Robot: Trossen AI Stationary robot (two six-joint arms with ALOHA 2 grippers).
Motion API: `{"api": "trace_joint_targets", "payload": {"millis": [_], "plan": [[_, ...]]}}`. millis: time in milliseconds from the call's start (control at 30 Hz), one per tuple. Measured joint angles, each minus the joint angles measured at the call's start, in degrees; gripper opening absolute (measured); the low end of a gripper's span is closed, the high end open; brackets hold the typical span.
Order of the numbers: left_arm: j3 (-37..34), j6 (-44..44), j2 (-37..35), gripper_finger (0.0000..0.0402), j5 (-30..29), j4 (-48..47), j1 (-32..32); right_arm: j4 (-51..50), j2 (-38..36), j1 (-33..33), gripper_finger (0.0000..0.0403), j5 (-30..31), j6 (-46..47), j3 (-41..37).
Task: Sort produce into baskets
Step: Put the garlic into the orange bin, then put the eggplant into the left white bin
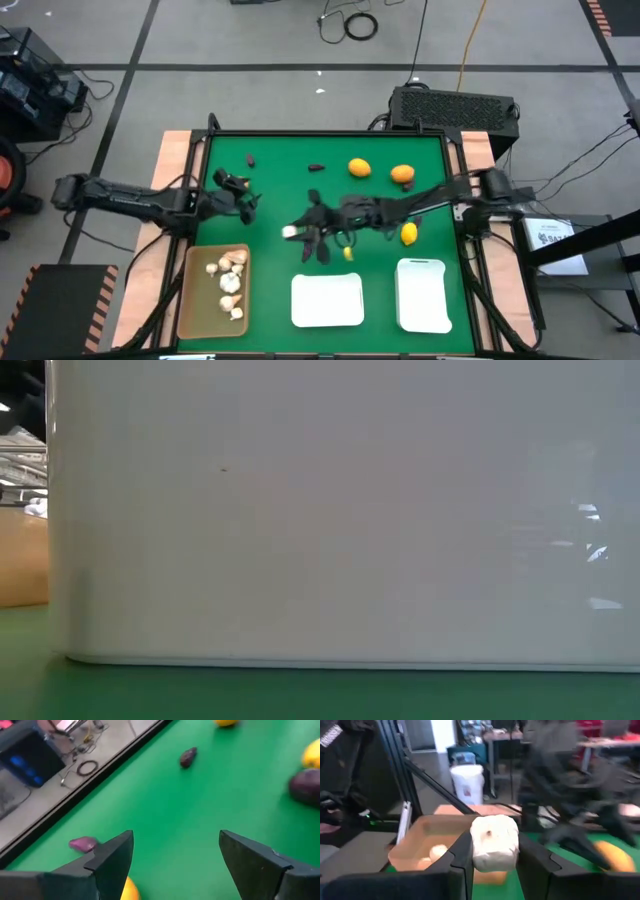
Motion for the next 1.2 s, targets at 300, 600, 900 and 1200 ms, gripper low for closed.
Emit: {"api": "trace_joint_targets", "payload": {"millis": [300,600,900,1200], "plan": [[0.00,1.30,0.00,0.0299,5.28,1.18,9.81,3.23,21.46,1.50,0.0100,-9.11,0.00,21.24],[0.00,1.91,0.00,0.0299,10.67,0.88,13.22,0.68,35.60,3.42,0.0100,-9.29,-0.60,41.42],[0.00,2.90,0.00,0.0299,11.11,0.85,13.26,-1.53,45.04,4.32,0.0119,-9.02,-0.53,51.82],[0.00,2.85,0.02,0.0299,11.11,1.05,13.24,-3.65,47.02,4.71,0.0196,-8.72,-3.19,52.63]]}}
